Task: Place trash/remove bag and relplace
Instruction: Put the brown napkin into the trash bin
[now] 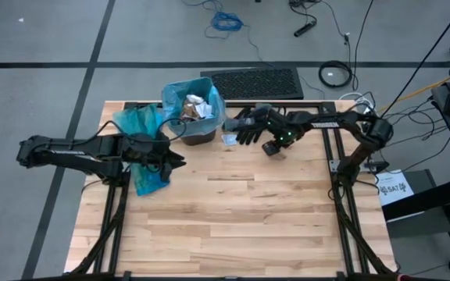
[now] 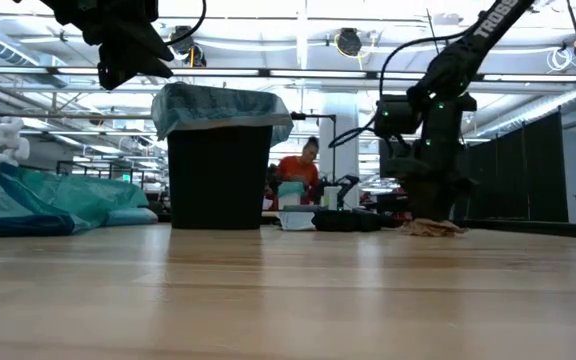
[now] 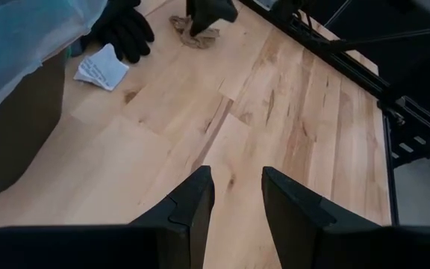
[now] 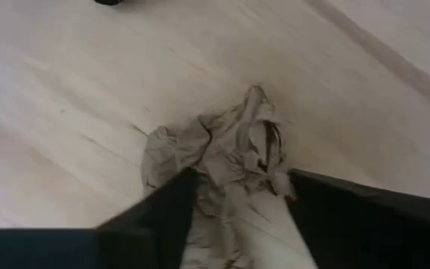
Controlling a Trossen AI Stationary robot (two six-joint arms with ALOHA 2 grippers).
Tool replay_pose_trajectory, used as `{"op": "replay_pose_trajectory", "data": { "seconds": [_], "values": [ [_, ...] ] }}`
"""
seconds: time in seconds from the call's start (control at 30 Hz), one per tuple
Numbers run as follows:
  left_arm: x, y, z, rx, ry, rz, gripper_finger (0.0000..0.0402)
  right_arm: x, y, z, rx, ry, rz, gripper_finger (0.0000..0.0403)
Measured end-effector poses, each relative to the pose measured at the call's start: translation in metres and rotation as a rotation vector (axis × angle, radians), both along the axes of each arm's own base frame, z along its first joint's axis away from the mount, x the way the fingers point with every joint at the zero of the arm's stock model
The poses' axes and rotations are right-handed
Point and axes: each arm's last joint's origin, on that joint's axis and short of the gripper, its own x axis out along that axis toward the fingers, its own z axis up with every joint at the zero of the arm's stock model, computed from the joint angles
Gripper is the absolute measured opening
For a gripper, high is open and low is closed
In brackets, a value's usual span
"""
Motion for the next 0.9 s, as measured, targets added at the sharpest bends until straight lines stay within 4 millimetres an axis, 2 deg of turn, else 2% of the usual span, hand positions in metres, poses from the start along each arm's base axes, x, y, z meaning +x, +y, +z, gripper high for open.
{"op": "replay_pose_trajectory", "data": {
  "seconds": [0.13, 0.2, 0.37, 0.53, 0.7, 0.8, 0.9],
  "values": [
    [0.0, 0.0, 0.0, 0.0, 0.001, 0.0, 0.012, 0.021, 0.012, 0.012, 0.019, -0.099, 0.119, 0.0046],
    [0.0, 0.0, 0.0, 0.0, 0.002, 0.001, 0.012, 0.032, 0.018, 0.032, 0.031, -0.183, 0.184, 0.0015],
    [0.0, 0.0, 0.0, 0.004, 0.002, -0.001, 0.012, 0.061, 0.017, 0.095, -0.057, -0.326, 0.228, 0.0007],
    [0.0, 0.0, 0.0, 0.008, 0.004, 0.001, 0.012, 0.083, 0.012, 0.184, -0.211, -0.521, 0.323, 0.0002],
    [0.0, 0.0, 0.0, 0.01, 0.003, 0.003, 0.012, 0.096, 0.004, 0.265, -0.47, -0.796, 0.369, 0.0001],
    [0.0, 0.0, 0.0, 0.011, 0.002, 0.004, 0.012, 0.11, -0.006, 0.29, -0.585, -0.925, 0.38, 0.0001],
    [0.0, 0.0, 0.0, 0.01, 0.001, 0.004, 0.012, 0.132, -0.017, 0.291, -0.598, -0.947, 0.382, 0.0]
  ]
}}
